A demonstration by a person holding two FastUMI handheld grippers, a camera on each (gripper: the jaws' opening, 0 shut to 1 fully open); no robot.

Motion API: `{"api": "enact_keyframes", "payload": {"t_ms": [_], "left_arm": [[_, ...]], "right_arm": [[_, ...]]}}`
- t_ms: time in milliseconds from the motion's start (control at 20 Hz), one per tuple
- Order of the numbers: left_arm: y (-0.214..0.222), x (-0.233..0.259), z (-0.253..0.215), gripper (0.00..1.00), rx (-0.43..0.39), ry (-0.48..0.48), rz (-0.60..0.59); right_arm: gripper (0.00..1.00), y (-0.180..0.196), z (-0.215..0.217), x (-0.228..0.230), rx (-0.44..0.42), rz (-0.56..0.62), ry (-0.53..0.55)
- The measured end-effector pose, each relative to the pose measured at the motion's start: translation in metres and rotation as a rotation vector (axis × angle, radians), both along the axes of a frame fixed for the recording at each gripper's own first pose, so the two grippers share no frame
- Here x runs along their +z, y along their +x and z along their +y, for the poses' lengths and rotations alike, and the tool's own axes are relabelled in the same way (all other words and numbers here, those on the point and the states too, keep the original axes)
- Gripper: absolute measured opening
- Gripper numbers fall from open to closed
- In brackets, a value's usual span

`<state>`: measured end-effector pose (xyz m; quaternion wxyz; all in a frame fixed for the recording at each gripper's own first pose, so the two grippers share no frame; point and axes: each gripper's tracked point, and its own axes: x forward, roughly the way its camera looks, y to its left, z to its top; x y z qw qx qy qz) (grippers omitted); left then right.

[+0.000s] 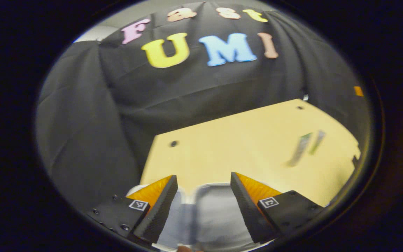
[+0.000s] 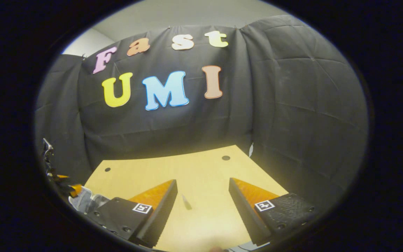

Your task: First open the suitcase, pack the skin care products into it, and then close the suitcase.

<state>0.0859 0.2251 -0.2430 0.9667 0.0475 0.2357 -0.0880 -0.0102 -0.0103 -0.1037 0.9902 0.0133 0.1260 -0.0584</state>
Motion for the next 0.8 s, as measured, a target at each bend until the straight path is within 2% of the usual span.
{"api": "enact_keyframes", "payload": {"t_ms": [50, 100, 150, 250, 400, 550, 800], "left_arm": [[0.006, -0.007, -0.048, 0.99, -0.090, -0.028, 0.017], [0.010, -0.018, -0.090, 0.95, -0.156, -0.046, 0.045], [0.015, -0.027, -0.117, 0.99, -0.209, -0.060, 0.076], [0.018, -0.054, -0.159, 1.00, -0.258, -0.067, 0.132], [0.043, -0.079, -0.188, 1.00, -0.257, -0.053, 0.162], [0.071, -0.088, -0.211, 1.00, -0.246, -0.084, 0.172], [0.116, -0.105, -0.224, 1.00, -0.174, -0.083, 0.178]], "right_arm": [[0.90, -0.001, 0.001, -0.003, 0.008, 0.008, -0.001], [0.90, -0.002, 0.002, -0.005, 0.018, 0.020, 0.000], [0.90, -0.004, 0.000, -0.009, 0.026, 0.031, 0.003], [0.90, -0.010, -0.006, -0.012, 0.027, 0.047, 0.009], [0.90, -0.021, -0.029, -0.019, -0.022, 0.072, -0.005], [0.90, -0.030, -0.051, -0.022, -0.085, 0.093, 0.006], [0.90, -0.039, -0.080, -0.027, -0.154, 0.120, -0.007]]}}
